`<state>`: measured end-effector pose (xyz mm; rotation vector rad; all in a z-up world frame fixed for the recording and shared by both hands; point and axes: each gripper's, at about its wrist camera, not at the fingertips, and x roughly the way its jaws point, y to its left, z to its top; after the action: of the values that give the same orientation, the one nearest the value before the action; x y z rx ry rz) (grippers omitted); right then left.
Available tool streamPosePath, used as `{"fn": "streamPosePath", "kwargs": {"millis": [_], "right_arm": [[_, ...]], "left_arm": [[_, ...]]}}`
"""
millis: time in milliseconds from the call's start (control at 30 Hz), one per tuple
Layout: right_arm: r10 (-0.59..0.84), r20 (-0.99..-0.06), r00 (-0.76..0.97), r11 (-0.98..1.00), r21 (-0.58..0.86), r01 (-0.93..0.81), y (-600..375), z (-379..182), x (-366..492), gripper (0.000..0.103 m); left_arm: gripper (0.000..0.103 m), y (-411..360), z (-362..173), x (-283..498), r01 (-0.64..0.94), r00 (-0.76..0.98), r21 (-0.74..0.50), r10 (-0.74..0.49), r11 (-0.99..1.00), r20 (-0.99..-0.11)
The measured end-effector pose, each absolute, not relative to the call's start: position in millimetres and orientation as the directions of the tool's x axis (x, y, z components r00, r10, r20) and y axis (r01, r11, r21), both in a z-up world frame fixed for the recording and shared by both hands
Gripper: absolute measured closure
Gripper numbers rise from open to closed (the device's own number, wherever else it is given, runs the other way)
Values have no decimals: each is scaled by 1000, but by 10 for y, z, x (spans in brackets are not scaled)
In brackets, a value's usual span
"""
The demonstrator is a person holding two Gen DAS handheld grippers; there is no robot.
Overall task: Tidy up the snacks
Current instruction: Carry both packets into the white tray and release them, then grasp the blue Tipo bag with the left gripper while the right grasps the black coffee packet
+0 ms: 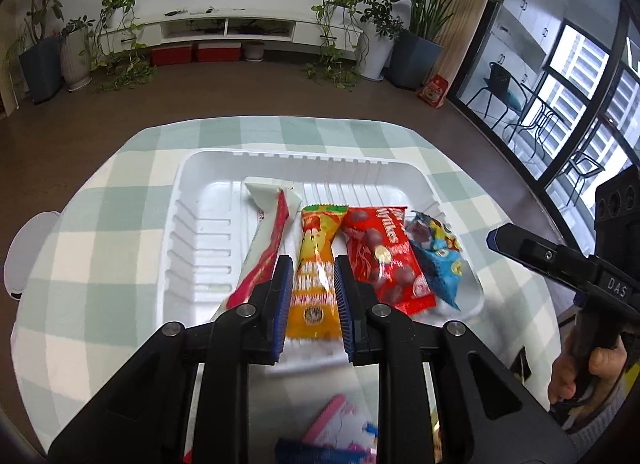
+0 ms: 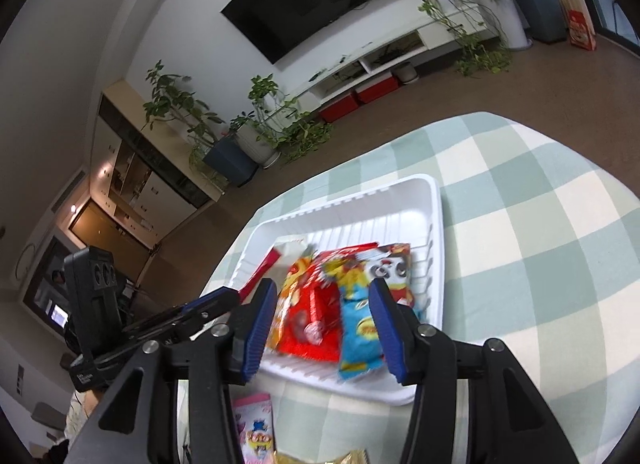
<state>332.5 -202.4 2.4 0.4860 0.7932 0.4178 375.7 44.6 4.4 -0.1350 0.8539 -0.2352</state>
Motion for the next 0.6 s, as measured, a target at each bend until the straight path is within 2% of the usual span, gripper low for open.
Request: {"fn": "streamPosePath", "kwargs": {"millis": [167,333,433,600], "right_arm": [[545,-555,629,808,547,-218,-1918,147,3039,47],[546,-556,627,817,518,-252,-1782,210,2630,41],[539,-564,625,826,500,-260,-1719,212,2358,40],[494,-599,630,857,460,-234,-1682,114,1923,37]], "left_arm": [[82,595,136,3239,155,649,-206,-257,966,-716],[81,742,119,2771,145,649,-214,-256,966,-716],[76,781,91,2489,149,649,-210,-256,966,-716],[76,772,31,2111,161,652,-183,-244,970,-718]]}}
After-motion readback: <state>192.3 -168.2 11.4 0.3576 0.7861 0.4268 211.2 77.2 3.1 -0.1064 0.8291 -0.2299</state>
